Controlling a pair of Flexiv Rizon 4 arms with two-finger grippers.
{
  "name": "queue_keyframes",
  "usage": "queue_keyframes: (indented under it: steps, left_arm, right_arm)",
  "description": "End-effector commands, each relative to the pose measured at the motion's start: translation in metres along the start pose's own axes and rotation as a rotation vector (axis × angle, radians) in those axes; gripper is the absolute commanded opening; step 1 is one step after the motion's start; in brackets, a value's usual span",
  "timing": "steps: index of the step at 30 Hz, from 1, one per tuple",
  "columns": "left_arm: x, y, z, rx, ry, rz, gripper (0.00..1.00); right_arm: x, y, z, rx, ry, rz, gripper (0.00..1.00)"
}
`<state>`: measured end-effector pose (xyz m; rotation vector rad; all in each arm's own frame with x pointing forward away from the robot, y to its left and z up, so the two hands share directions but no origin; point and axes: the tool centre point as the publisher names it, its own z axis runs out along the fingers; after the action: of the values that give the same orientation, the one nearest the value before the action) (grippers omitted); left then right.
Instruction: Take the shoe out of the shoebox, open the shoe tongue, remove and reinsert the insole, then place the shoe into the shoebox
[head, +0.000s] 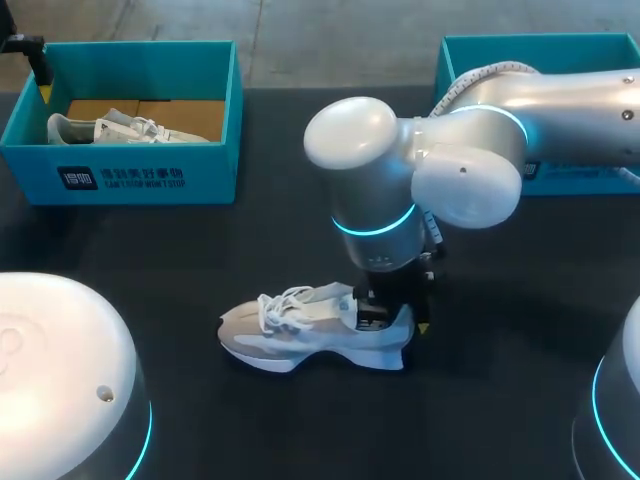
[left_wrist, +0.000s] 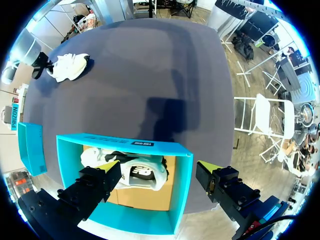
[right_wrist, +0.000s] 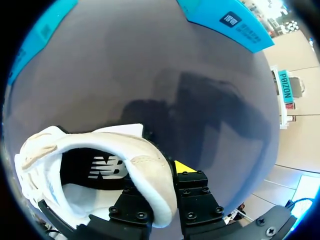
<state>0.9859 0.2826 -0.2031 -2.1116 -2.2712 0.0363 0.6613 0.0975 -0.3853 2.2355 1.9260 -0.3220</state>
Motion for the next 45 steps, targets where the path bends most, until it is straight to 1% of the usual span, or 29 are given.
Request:
queue_keyframes:
  steps: [1,3,6,11,16,18,19,21,26,27,31,34,37,43,45]
  left_arm:
    - [0.001,-0.001,0.000,-0.002,0.001,0.001,1.00]
    - [0.001,-0.001,0.000,-0.002,0.001,0.001,1.00]
    - [0.001,-0.001,0.000,-0.002,0.001,0.001,1.00]
    - [0.001,-0.001,0.000,-0.002,0.001,0.001,1.00]
    - [0.001,-0.001,0.000,-0.002,0.001,0.001,1.00]
    - [0.001,-0.001,0.000,-0.002,0.001,0.001,1.00]
    - [0.001,-0.001,0.000,-0.002,0.001,0.001,1.00]
    - [0.001,-0.001,0.000,-0.002,0.001,0.001,1.00]
    - [0.001,-0.001,0.000,-0.002,0.001,0.001,1.00]
    - [0.001,-0.001,0.000,-0.002,0.001,0.001,1.00]
    - [0.001,-0.001,0.000,-0.002,0.001,0.001,1.00]
    - [0.001,-0.001,0.000,-0.002,0.001,0.001,1.00]
    - [0.001,-0.001,0.000,-0.002,0.001,0.001,1.00]
    - [0.001,-0.001,0.000,-0.002,0.001,0.001,1.00]
    - [0.001,-0.001,0.000,-0.002,0.001,0.001,1.00]
  right_arm:
    - [0.012,-0.009,0.002,-0.018,0.009,0.061,0.22]
    - [0.012,-0.009,0.000,-0.021,0.010,0.062,0.25]
    - [0.012,-0.010,-0.002,-0.028,0.015,0.063,0.32]
    - [0.013,-0.011,-0.004,-0.034,0.019,0.059,0.33]
    - [0.013,-0.012,-0.008,-0.040,0.032,0.060,0.42]
    - [0.013,-0.012,-0.010,-0.044,0.039,0.061,0.47]
    - [0.013,-0.012,-0.012,-0.047,0.043,0.062,0.56]
    - [0.012,-0.012,-0.015,-0.051,0.056,0.064,1.00]
    - [0.009,-0.014,-0.028,-0.075,0.099,0.070,1.00]
    - [0.008,-0.014,-0.031,-0.077,0.094,0.071,1.00]
    - [0.003,-0.014,-0.041,-0.067,0.105,0.090,1.00]
    - [0.000,-0.014,-0.052,-0.075,0.124,0.093,1.00]
    - [-0.004,-0.014,-0.058,-0.076,0.145,0.088,1.00]
    - [-0.012,-0.012,-0.071,-0.081,0.228,0.041,1.00]
    - [-0.016,-0.012,-0.075,-0.103,0.276,-0.001,1.00]
